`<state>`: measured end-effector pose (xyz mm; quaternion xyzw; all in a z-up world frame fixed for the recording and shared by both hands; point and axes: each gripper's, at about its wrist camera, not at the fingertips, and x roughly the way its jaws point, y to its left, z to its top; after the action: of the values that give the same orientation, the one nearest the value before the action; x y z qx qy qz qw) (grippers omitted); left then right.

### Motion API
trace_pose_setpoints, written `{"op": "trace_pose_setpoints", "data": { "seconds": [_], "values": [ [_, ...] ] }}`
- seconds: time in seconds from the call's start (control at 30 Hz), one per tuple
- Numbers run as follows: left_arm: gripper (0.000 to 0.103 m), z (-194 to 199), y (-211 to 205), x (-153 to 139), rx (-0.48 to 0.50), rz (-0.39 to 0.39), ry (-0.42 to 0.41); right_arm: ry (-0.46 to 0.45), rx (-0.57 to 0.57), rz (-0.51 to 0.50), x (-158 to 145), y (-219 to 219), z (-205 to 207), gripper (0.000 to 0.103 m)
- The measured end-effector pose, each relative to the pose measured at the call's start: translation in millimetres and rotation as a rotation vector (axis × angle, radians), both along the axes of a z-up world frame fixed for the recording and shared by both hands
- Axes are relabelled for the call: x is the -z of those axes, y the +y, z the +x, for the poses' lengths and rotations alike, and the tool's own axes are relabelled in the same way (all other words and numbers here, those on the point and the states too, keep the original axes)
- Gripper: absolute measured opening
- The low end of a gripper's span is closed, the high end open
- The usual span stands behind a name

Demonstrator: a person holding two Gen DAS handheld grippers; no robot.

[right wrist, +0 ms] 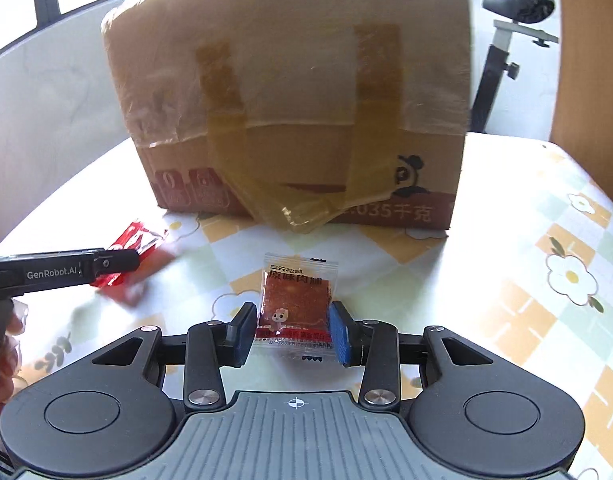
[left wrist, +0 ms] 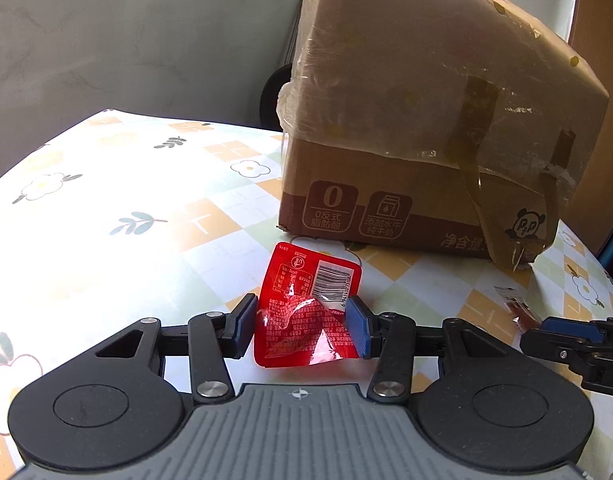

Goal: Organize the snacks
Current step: 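Lift both red packets up over the box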

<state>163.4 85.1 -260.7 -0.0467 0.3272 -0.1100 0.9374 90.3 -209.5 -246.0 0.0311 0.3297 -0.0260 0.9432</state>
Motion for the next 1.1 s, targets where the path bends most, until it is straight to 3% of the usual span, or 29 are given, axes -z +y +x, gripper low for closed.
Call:
{"op": "trace_pose_setpoints", "data": {
  "seconds": [0.27,0.5,1.1],
  "values": [
    [0.051,-16,-17,-23,0.052,0.05,-0.061,-0.027,0.03,0.065,-11,-21,-20,0.036],
    [0.051,-28,-26,-38,0.056,0.064,-0.068,-0.054,-0.018,0.076,-16,-11,-27,0.036],
    [0.051,-43,-34,-104,0.064,0.011,-0.221,-0.265,-0.071,-0.02,-81,2,-56,0.036]
  ]
}}
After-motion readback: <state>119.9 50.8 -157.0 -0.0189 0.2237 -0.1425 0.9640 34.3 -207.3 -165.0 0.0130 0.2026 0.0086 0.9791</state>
